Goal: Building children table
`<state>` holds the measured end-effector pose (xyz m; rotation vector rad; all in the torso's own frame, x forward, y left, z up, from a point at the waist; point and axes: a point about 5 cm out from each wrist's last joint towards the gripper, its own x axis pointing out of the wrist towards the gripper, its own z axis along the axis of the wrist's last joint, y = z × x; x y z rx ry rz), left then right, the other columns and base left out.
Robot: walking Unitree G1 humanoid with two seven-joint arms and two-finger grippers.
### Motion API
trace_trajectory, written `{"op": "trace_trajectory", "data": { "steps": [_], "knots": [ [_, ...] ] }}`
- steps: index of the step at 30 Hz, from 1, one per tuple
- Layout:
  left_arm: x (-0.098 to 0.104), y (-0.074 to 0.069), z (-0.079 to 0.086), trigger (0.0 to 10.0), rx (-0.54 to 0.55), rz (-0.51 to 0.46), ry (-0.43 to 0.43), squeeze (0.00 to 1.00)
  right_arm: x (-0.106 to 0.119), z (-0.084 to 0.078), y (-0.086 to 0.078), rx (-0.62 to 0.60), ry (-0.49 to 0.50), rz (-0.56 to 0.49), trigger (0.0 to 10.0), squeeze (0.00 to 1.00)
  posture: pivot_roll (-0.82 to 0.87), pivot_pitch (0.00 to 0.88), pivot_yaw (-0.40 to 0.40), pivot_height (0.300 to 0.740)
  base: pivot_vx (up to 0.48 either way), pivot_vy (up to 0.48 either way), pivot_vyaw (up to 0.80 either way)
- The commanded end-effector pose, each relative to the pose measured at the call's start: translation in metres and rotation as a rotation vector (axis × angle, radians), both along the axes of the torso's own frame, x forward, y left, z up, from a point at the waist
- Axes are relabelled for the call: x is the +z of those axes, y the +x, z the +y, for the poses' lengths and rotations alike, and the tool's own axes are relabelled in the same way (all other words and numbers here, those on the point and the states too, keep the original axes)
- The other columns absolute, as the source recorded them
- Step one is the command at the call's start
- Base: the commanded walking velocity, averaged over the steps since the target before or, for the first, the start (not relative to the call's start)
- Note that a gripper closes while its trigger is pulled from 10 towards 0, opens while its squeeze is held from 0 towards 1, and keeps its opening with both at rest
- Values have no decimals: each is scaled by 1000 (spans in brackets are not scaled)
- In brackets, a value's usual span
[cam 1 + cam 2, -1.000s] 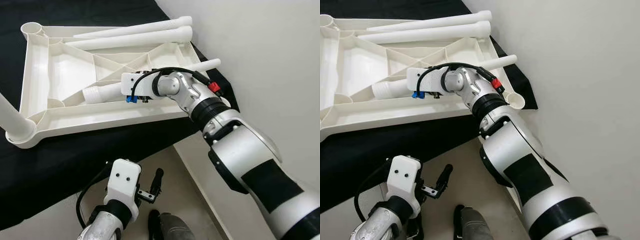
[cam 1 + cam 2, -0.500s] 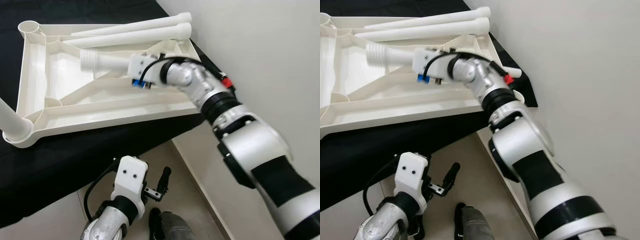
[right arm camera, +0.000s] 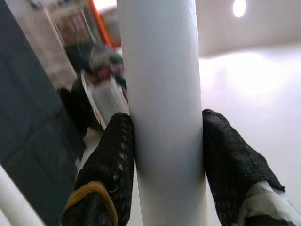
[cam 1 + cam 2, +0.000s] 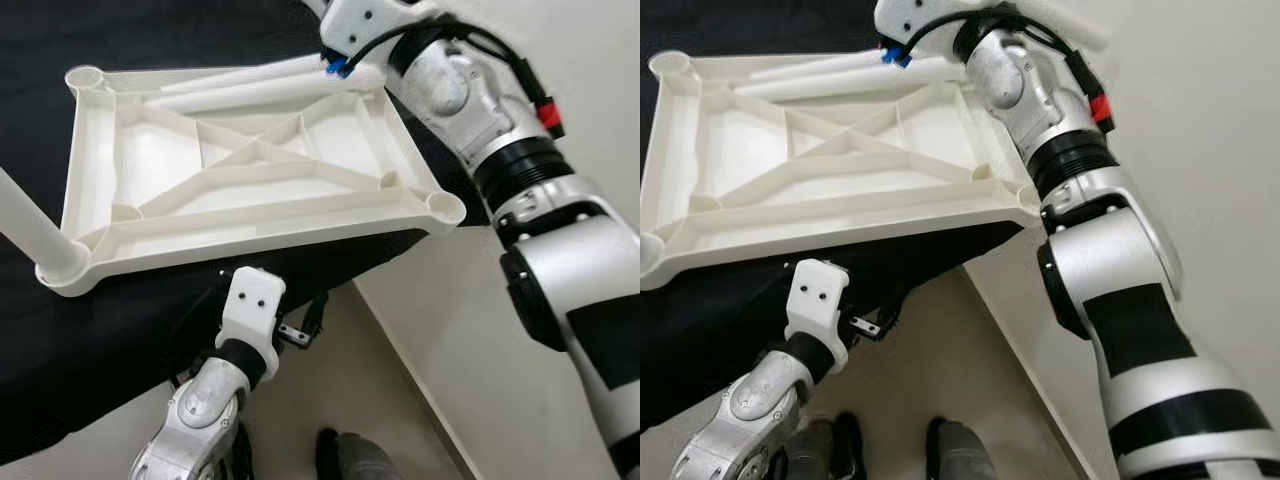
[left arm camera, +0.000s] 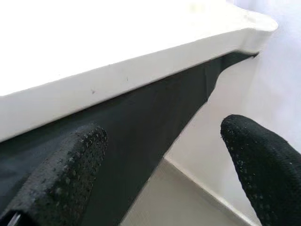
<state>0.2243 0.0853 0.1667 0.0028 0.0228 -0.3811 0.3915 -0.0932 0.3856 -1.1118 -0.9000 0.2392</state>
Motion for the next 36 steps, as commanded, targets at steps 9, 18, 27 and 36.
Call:
{"op": "trace_trajectory", "data": {
  "steps": [9,18,27,36],
  "knots": [
    [-18,8,0,10000,-133,144,-47,0,-107,-20,-23,66,-371,-59,0,0,-15,24,-56,740,0,0,0],
    [-6,6,-9,10000,-274,131,-51,0,-158,-27,-18,-41,-540,120,0,0,-7,10,-61,740,0,0,0],
    [21,27,6,10000,-66,-61,66,0,-158,-22,-18,-84,-420,105,0,0,-7,5,-64,740,0,0,0],
    [34,32,0,10000,-282,-64,477,0,-173,-17,-24,-48,-576,92,0,0,-10,22,-61,740,0,0,0]
  ]
}}
